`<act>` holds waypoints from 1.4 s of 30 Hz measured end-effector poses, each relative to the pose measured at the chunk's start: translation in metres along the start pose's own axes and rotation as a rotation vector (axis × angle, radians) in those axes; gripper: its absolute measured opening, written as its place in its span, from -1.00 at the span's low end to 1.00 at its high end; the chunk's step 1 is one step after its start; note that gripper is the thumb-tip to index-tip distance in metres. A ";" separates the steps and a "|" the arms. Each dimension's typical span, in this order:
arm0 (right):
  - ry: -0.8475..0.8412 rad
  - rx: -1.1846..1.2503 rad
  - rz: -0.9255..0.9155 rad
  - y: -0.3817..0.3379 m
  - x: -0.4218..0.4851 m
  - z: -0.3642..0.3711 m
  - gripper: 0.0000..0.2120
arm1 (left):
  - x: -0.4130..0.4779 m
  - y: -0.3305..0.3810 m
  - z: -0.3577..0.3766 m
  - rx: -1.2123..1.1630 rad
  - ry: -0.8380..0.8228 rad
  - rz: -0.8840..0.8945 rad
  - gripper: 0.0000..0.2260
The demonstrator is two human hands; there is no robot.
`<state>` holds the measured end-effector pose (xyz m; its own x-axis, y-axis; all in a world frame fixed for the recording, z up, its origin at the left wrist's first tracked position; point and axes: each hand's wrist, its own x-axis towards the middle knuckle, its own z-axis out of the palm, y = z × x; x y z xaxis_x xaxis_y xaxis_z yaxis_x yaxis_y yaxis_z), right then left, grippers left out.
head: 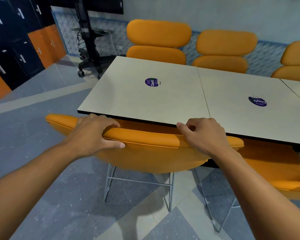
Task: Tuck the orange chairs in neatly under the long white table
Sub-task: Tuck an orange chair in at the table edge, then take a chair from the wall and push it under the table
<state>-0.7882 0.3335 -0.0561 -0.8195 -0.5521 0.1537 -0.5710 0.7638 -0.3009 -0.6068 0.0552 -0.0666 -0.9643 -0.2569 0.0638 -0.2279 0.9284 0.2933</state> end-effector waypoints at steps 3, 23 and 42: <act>-0.021 0.046 -0.028 -0.028 0.009 0.004 -0.57 | -0.006 -0.017 -0.018 -0.060 0.043 -0.034 -0.30; -0.140 0.141 -0.155 -0.344 0.075 0.101 -0.68 | -0.090 -0.305 -0.131 -0.206 0.167 -0.111 -0.70; -0.244 0.037 -0.237 -0.493 0.267 0.186 -0.70 | 0.012 -0.485 -0.165 -0.231 0.161 -0.191 -0.75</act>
<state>-0.7163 -0.2522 -0.0420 -0.6260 -0.7798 -0.0056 -0.7382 0.5949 -0.3181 -0.4856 -0.4424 -0.0508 -0.8694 -0.4763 0.1313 -0.3480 0.7790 0.5217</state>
